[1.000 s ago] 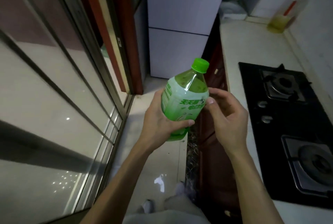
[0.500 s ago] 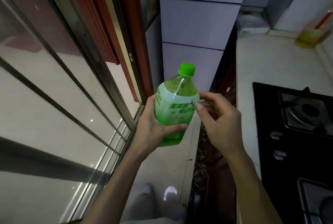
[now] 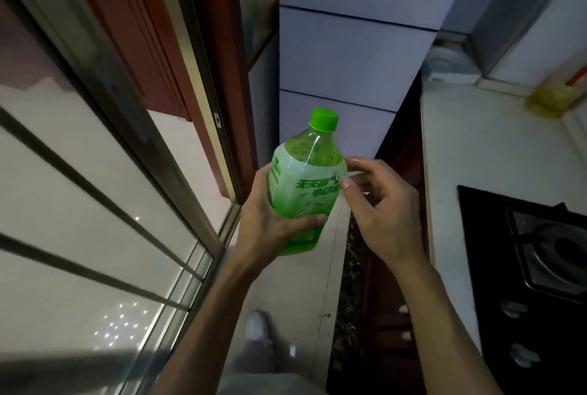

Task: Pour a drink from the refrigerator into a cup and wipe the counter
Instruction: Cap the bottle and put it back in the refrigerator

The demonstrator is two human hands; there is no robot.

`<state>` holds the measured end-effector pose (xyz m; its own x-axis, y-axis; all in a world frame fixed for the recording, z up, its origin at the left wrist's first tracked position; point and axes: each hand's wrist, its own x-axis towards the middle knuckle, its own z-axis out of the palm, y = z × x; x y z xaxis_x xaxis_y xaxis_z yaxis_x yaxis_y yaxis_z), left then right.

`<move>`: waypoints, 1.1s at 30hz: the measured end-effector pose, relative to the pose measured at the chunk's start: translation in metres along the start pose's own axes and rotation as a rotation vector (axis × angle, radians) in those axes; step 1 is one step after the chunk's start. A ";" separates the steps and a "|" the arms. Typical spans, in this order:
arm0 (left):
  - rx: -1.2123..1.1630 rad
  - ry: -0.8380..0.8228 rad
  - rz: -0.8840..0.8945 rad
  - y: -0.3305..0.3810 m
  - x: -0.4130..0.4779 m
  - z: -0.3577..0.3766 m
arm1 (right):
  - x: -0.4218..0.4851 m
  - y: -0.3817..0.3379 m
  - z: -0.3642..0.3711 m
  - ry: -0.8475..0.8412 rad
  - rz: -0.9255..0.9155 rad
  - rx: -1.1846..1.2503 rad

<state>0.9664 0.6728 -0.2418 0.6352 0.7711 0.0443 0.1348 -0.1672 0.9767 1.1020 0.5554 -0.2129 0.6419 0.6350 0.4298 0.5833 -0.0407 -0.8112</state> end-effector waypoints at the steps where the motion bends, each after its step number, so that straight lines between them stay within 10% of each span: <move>1: -0.009 -0.006 0.005 0.000 0.017 -0.003 | 0.015 0.002 0.007 0.014 0.005 -0.001; 33: 0.025 0.222 -0.009 0.026 0.427 0.044 | 0.442 0.151 0.079 -0.145 -0.112 0.176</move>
<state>1.2745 0.9705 -0.2068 0.4508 0.8887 0.0834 0.1603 -0.1725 0.9719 1.4343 0.8903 -0.1766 0.4927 0.7322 0.4703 0.5430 0.1637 -0.8236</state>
